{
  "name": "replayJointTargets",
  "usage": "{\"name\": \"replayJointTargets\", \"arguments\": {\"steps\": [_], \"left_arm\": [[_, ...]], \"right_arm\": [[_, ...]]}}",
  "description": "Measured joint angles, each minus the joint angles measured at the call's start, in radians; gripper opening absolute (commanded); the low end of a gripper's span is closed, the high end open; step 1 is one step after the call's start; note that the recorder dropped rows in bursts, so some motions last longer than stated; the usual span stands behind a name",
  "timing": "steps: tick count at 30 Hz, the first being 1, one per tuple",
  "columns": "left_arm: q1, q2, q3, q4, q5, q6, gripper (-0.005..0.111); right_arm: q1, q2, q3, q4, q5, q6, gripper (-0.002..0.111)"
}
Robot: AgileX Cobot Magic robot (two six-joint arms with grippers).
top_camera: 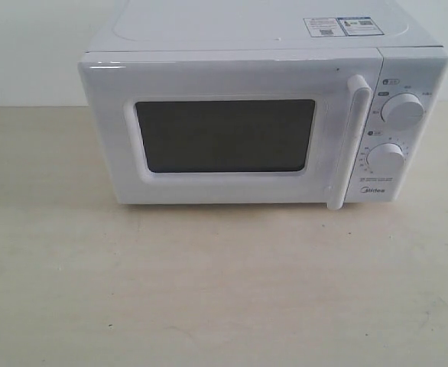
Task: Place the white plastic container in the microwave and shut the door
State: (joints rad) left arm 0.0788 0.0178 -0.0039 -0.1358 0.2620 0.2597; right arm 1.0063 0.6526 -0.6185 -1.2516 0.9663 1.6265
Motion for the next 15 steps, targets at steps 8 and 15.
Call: {"name": "replayJointTargets", "arguments": {"steps": [8,15], "left_arm": [[0.0,0.002,0.0,0.067,0.008,-0.004,0.004],[0.0,0.002,0.0,0.068,0.008,-0.004,0.004]], "right_arm": [[0.0,0.0,0.0,0.0,0.0,0.0,0.0],[0.0,0.0,0.0,0.0,0.0,0.0,0.0]]}}
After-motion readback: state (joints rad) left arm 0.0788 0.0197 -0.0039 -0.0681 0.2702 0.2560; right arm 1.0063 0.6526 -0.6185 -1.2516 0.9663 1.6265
